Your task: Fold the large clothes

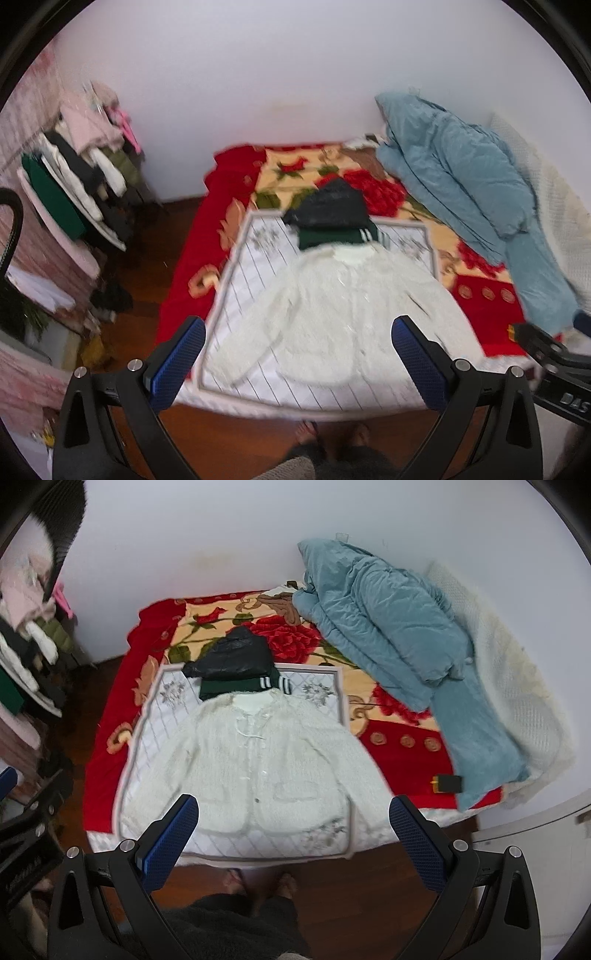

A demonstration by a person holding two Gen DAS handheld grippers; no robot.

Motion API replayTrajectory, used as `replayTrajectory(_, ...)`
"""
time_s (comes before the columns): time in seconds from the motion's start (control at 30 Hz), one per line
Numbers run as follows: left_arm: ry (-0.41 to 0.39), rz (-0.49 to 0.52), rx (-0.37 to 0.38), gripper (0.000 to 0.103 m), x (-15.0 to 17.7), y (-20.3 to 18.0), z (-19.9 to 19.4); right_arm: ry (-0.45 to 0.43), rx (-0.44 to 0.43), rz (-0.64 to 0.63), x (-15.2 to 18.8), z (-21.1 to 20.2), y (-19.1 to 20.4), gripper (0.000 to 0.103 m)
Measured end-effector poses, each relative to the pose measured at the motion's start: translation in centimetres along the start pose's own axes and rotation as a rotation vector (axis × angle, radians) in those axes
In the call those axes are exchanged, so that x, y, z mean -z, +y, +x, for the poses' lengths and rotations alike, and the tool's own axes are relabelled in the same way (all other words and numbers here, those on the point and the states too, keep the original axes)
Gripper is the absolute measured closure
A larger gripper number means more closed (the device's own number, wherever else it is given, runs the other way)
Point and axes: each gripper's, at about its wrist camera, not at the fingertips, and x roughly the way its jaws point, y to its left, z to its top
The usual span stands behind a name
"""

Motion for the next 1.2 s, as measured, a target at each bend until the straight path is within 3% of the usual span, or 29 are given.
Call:
replayTrajectory(0.17,-0.058,0.042,-0.047,0.000,-1.0,-1.1,6.8,0.063,-0.022,0.211,0.9,7.5,-4.6,0.000)
replayTrajectory(0.2,-0.048,0.043,-0.044,0.000,-0.9,-1.8,8.6,0.072,-0.018,0.256,1.2,8.9,-5.8,0.006)
replayTrajectory(0.23,-0.039,0.044,-0.047,0.000,-0.6,-2.3,10.0,0.088,-0.018,0.319,1.8,11.0,-7.5,0.022)
replayTrajectory(0.3,-0.006,0.048,-0.052,0.000,0.0,-4.0,13.5,0.118,-0.037,0.448,3.4,15.6,-11.6,0.039)
replayTrajectory(0.5,0.097,0.134,-0.104,0.000,2.8,-10.7,24.1,0.241,-0.047,0.779,11.7,29.3,-21.8,0.039)
replayTrajectory(0.6,0.167,0.162,-0.110,0.000,4.6,-13.6,29.3,0.348,-0.113,0.970,17.3,38.7,-26.2,0.039)
replayTrajectory(0.7,0.248,0.178,-0.100,0.000,7.0,-16.2,34.5,0.384,-0.151,1.100,21.3,46.0,-28.5,0.039)
replayTrajectory(0.9,0.390,0.188,-0.074,0.000,12.2,-21.5,44.3,0.341,-0.193,1.426,28.4,61.0,-32.1,0.036)
replayTrajectory(0.97,0.438,0.190,-0.051,0.000,13.5,-23.2,46.8,0.272,-0.241,1.554,30.3,63.6,-32.9,0.037)
replayTrajectory(1.03,0.460,0.199,-0.024,0.000,14.1,-24.8,48.0,0.140,-0.245,1.643,31.0,63.3,-33.1,0.071)
replayTrajectory(1.07,0.460,0.206,-0.011,0.000,14.2,-25.4,48.3,0.074,-0.194,1.636,30.6,62.2,-33.1,0.079)
replayTrajectory(1.1,0.454,0.212,0.009,0.000,14.3,-26.0,48.3,0.021,-0.161,1.609,29.9,61.0,-33.1,0.086)
replayTrajectory(1.2,0.434,0.227,0.063,0.000,14.0,-28.0,48.3,-0.105,-0.133,1.523,27.6,58.7,-32.5,0.087)
